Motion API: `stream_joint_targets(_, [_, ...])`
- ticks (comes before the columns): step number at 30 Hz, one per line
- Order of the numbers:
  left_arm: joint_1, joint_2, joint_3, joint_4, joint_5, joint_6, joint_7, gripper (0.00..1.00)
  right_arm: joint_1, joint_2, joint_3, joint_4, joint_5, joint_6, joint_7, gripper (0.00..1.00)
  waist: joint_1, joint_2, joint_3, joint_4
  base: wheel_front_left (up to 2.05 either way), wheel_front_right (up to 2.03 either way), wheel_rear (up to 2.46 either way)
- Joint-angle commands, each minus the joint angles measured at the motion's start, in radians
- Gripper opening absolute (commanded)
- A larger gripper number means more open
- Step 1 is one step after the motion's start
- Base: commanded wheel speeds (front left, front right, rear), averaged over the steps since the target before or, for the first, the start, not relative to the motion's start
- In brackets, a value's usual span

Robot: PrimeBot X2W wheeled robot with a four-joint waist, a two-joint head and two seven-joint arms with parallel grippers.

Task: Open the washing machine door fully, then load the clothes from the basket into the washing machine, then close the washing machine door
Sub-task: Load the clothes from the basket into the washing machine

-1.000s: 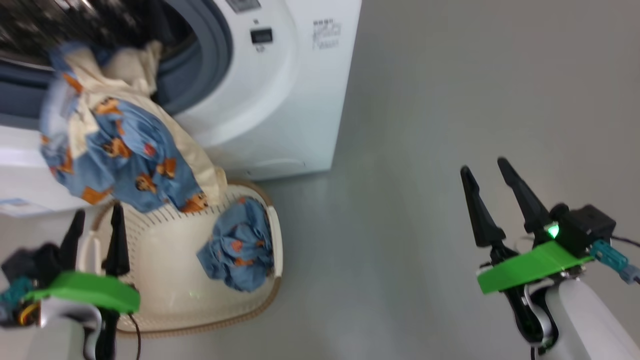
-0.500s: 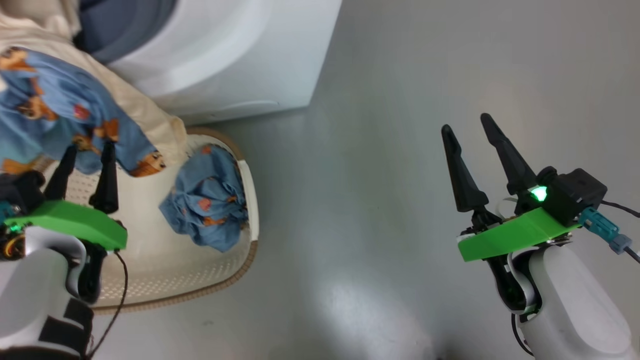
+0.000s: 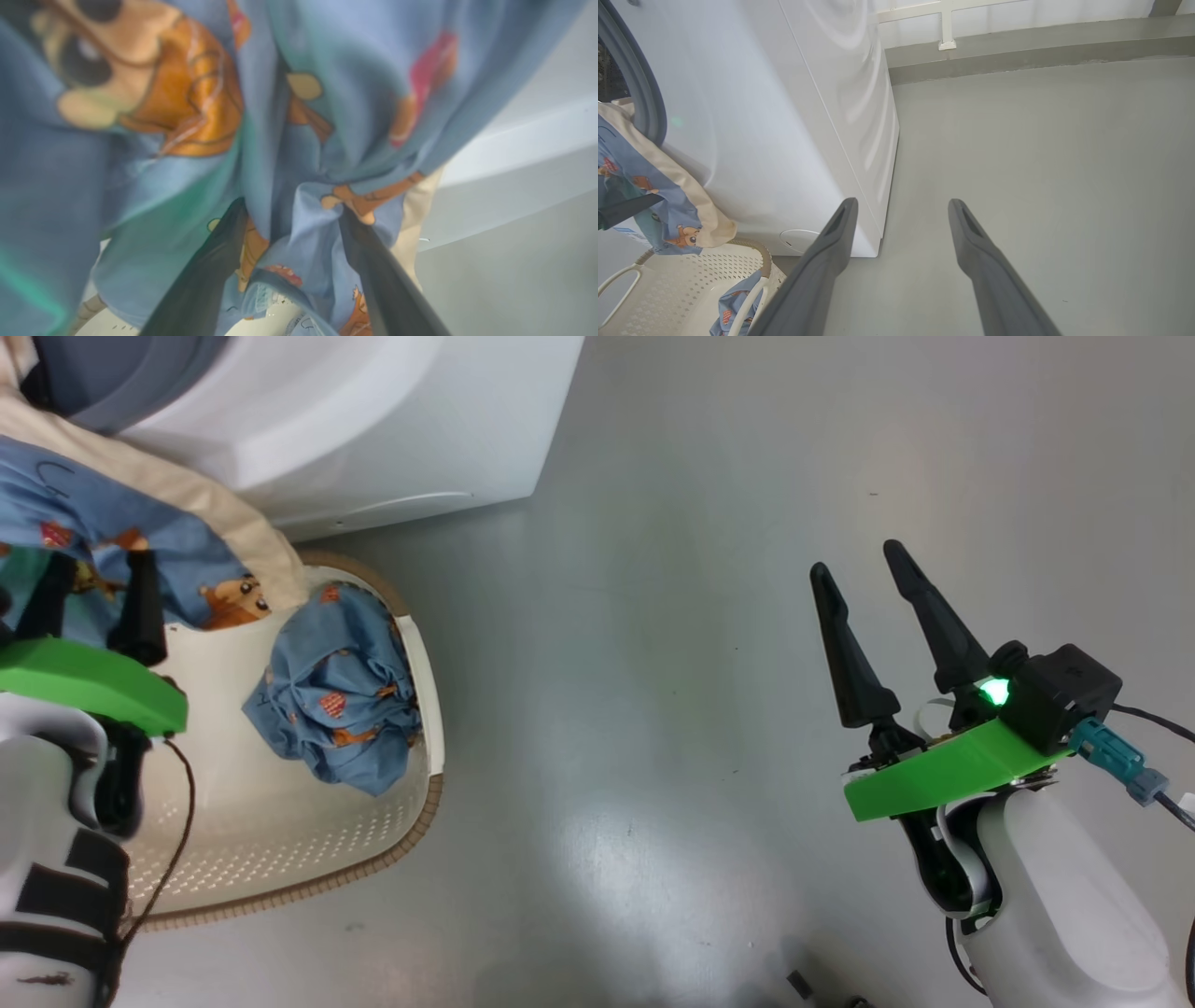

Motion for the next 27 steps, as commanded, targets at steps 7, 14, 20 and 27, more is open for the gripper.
stream_joint_targets(7, [-0.043, 0.055, 0.043, -0.014, -0.041, 0.000, -0.006, 0.40, 0.011, 0.006, 0.029, -0.025, -0.009, 0.004, -0.008, 1.00, 0.0000, 0.0000, 0.000, -0.009, 0.00, 0.00, 0.00])
stream_joint_targets(14, [-0.025, 0.053, 0.047, -0.028, -0.051, 0.000, -0.006, 0.00, 0.013, 0.005, 0.024, -0.025, -0.011, 0.004, -0.008, 1.00, 0.0000, 0.0000, -0.005, -0.007, 0.00, 0.00, 0.00])
stream_joint_targets(20, [0.017, 0.035, 0.120, -0.081, -0.046, 0.000, -0.006, 0.00, 0.018, 0.005, 0.012, -0.026, -0.012, 0.004, -0.008, 1.00, 0.0000, 0.0000, -0.016, 0.013, 0.00, 0.00, 0.00])
stream_joint_targets(27, [0.091, 0.001, 0.231, -0.197, 0.034, 0.000, -0.006, 0.00, 0.017, 0.008, 0.010, -0.024, -0.009, 0.004, -0.008, 1.00, 0.0000, 0.0000, -0.039, 0.035, 0.00, 0.00, 0.00])
